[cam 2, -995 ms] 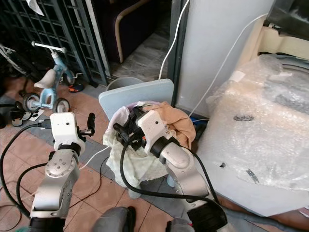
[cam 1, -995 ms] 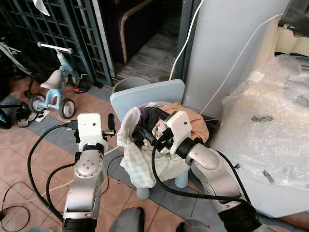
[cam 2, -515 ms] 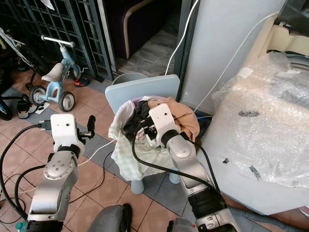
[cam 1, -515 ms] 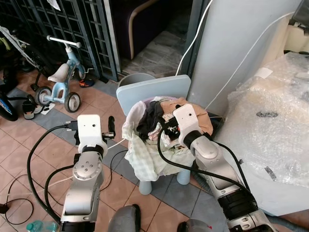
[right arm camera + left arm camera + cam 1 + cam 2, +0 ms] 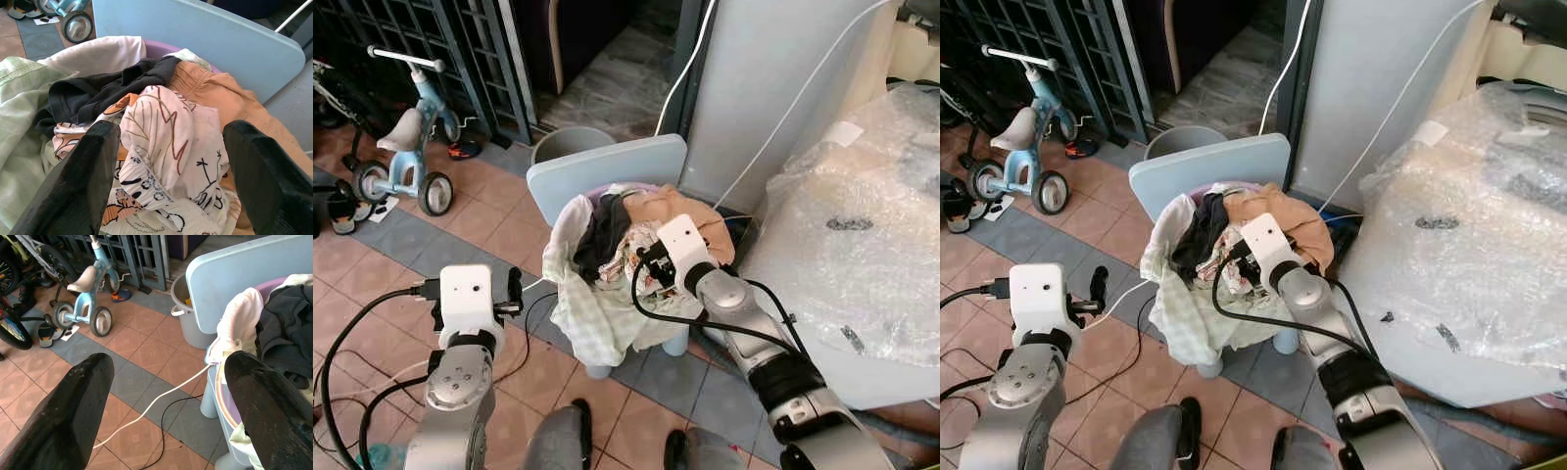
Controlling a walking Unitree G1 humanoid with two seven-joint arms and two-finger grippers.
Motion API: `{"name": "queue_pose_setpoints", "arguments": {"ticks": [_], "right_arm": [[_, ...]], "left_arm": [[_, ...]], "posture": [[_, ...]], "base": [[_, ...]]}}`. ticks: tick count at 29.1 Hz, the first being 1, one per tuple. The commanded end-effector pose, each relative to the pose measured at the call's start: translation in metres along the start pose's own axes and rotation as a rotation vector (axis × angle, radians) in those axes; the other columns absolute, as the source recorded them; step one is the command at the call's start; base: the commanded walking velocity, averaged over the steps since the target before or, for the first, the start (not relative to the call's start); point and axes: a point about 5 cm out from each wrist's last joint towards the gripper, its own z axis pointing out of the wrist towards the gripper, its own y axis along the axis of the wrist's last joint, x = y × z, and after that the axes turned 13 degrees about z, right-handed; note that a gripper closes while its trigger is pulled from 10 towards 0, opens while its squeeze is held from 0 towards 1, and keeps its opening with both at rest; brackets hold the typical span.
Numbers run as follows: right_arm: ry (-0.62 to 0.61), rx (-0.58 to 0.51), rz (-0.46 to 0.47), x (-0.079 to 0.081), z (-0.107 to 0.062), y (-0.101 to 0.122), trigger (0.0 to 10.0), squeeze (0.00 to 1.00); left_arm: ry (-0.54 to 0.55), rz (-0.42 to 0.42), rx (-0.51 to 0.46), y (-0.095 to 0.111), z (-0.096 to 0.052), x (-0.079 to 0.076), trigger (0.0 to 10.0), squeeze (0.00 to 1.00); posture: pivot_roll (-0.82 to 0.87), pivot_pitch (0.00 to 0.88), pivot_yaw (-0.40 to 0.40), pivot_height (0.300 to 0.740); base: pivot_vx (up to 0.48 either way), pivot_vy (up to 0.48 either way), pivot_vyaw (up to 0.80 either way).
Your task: Clothes washing
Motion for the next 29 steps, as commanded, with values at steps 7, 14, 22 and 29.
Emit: {"name": "queue_pose_setpoints", "arguments": {"ticks": [7, 14, 22, 29], "right_arm": [[0.021, 0.055, -0.019, 0.01, 0.016, -0.008, 7.2, 0.0], [-0.058, 0.153, -0.082, 0.005, 0.02, -0.024, 0.0, 0.0], [-0.17, 0.213, -0.135, -0.01, 0.016, -0.034, 0.0, 0.0], [-0.135, 0.241, -0.038, -0.003, 0.016, -0.041, 0.0, 0.0]], "left_arm": [[0.004, 0.018, 0.005, 0.006, -0.009, 0.003, 10.0, 0.0], [-0.014, 0.019, 0.0, 0.012, -0.01, -0.001, 10.0, 0.0], [0.003, 0.016, 0.013, 0.01, -0.009, -0.001, 10.0, 0.0], [0.006, 0.013, 0.005, 0.013, -0.004, -0.003, 10.0, 0.0]], "posture": [[0.2, 0.279, 0.015, 0.74], [0.22, 0.279, 0.01, 0.74], [0.21, 0.265, -0.004, 0.74], [0.2, 0.248, -0.011, 0.74]], "base": [[0.0, 0.0, 0.0], [0.0, 0.0, 0.0], [0.0, 0.0, 0.0], [0.0, 0.0, 0.0]]}}
